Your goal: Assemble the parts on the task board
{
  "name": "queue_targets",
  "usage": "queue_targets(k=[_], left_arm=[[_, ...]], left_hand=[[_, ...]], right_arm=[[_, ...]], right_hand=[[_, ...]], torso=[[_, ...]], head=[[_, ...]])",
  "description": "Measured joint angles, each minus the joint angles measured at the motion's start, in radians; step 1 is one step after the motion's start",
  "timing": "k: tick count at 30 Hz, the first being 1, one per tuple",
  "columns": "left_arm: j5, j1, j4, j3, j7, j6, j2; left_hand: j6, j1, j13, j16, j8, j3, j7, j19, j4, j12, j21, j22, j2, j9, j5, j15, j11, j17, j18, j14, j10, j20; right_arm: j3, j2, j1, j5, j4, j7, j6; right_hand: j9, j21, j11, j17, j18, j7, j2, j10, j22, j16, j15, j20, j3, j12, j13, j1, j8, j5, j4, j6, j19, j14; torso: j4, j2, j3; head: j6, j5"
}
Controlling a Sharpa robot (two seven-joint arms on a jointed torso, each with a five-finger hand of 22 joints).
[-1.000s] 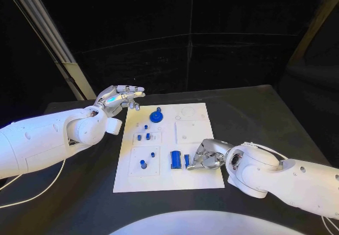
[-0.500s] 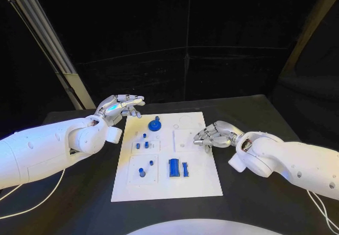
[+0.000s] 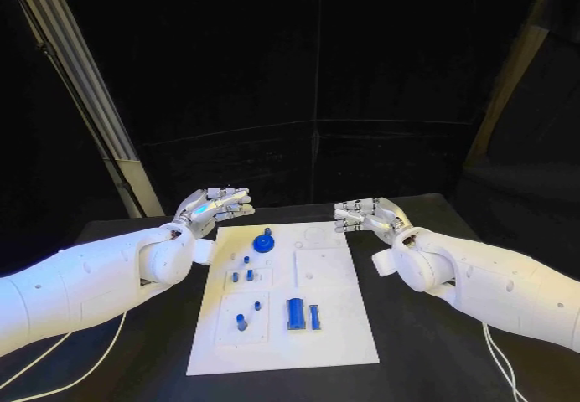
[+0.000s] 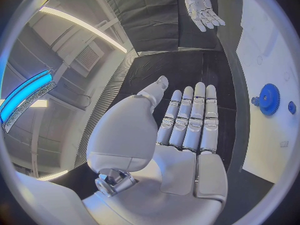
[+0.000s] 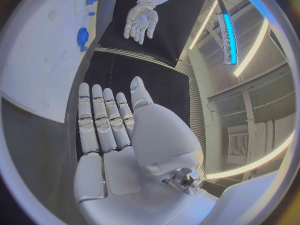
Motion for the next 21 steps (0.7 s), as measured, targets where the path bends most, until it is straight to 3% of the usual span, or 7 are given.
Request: queue_targets(k=[4,9,11,13,16,18,21], left_arm=[[0.02,-0.014,-0.034,0.0,0.011,-0.01,0.026],[0.018,-0.016,-0.019,0.007,0.008,-0.016,0.018],[0.016,-0.019,-0.005,0.015,0.007,-0.024,0.015],[0.013,-0.024,0.016,0.025,0.007,-0.037,0.011],[0.003,-0.037,0.059,0.045,0.006,-0.074,-0.001],[-0.006,-0.048,0.097,0.064,0.005,-0.113,-0.011],[-0.023,-0.065,0.162,0.095,0.005,-0.185,-0.027]], left_hand=[[-0.014,-0.01,-0.003,-0.05,-0.011,-0.014,-0.008,-0.025,0.003,-0.027,-0.02,-0.032,0.018,-0.004,0.0,0.007,0.006,-0.022,0.0,-0.008,-0.011,0.004],[-0.176,-0.232,-0.035,-0.092,-0.035,-0.058,-0.039,-0.167,0.025,-0.056,-0.05,-0.08,0.034,-0.036,-0.029,-0.017,-0.021,-0.055,-0.01,-0.175,-0.183,-0.041],[-0.244,-0.324,-0.044,-0.109,-0.045,-0.075,-0.053,-0.226,0.031,-0.067,-0.072,-0.099,0.038,-0.046,-0.038,-0.028,-0.033,-0.077,-0.023,-0.245,-0.256,-0.06],[-0.302,-0.401,-0.049,-0.123,-0.066,-0.089,-0.065,-0.277,0.036,-0.076,-0.088,-0.116,0.041,-0.051,-0.041,-0.036,-0.043,-0.092,-0.031,-0.303,-0.317,-0.076],[-0.376,-0.501,-0.054,-0.142,-0.093,-0.109,-0.079,-0.341,0.04,-0.091,-0.104,-0.138,0.043,-0.057,-0.046,-0.067,-0.056,-0.106,-0.038,-0.379,-0.397,-0.096],[-0.422,-0.562,-0.057,-0.153,-0.106,-0.12,-0.088,-0.381,0.042,-0.112,-0.107,-0.151,0.044,-0.06,-0.046,-0.085,-0.073,-0.113,-0.053,-0.425,-0.445,-0.109],[-0.482,-0.644,-0.059,-0.169,-0.119,-0.137,-0.106,-0.434,0.043,-0.139,-0.113,-0.168,0.045,-0.062,-0.051,-0.104,-0.103,-0.119,-0.053,-0.487,-0.51,-0.126]], right_arm=[[0.002,0.038,0.003,0.035,-0.055,0.025,0.012],[-0.004,0.025,0.003,0.035,-0.035,0.023,0.005],[-0.009,0.018,0.005,0.038,-0.018,0.023,-0.004],[-0.014,0.012,0.01,0.043,0.006,0.024,-0.017],[-0.025,-0.003,0.022,0.058,0.062,0.032,-0.054],[-0.035,-0.016,0.031,0.075,0.109,0.04,-0.092],[-0.052,-0.04,0.045,0.107,0.188,0.057,-0.162]], right_hand=[[-0.027,-0.031,-0.004,-0.036,0.0,0.006,0.007,0.008,-0.03,-0.001,-0.007,-0.006,0.009,-0.011,-0.042,-0.033,-0.005,-0.004,-0.025,-0.001,0.022,0.026],[-0.05,-0.057,-0.031,-0.081,-0.007,-0.026,-0.016,-0.169,-0.061,-0.036,-0.029,-0.048,0.039,-0.047,-0.088,-0.274,-0.04,-0.045,-0.004,-0.155,-0.139,-0.158],[-0.058,-0.066,-0.042,-0.097,-0.024,-0.039,-0.025,-0.238,-0.072,-0.045,-0.038,-0.064,0.052,-0.057,-0.103,-0.368,-0.048,-0.055,0.002,-0.215,-0.204,-0.231],[-0.078,-0.075,-0.052,-0.107,-0.024,-0.051,-0.033,-0.298,-0.082,-0.047,-0.049,-0.078,0.063,-0.06,-0.114,-0.45,-0.05,-0.061,0.007,-0.268,-0.26,-0.295],[-0.106,-0.093,-0.065,-0.118,-0.04,-0.066,-0.061,-0.379,-0.096,-0.053,-0.079,-0.097,0.077,-0.068,-0.125,-0.559,-0.056,-0.067,0.012,-0.339,-0.336,-0.381],[-0.119,-0.113,-0.073,-0.122,-0.048,-0.075,-0.08,-0.427,-0.104,-0.057,-0.095,-0.109,0.087,-0.068,-0.129,-0.624,-0.06,-0.067,0.011,-0.381,-0.38,-0.431],[-0.133,-0.137,-0.104,-0.127,-0.055,-0.088,-0.099,-0.493,-0.128,-0.058,-0.112,-0.124,0.097,-0.072,-0.134,-0.714,-0.062,-0.072,0.012,-0.44,-0.442,-0.502]], torso=[[-0.0004,-0.006,0.002],[0.0031,-0.006,0.0017],[0.0098,-0.006,0.0012],[0.0188,-0.006,0.0005],[0.0383,-0.006,-0.0008],[0.051,-0.007,-0.0018],[0.0641,-0.008,-0.0026]], head=[[0.012,0.004],[0.015,0.005],[0.023,0.007],[0.033,0.01],[0.051,0.015],[0.06,0.018],[0.068,0.02]])
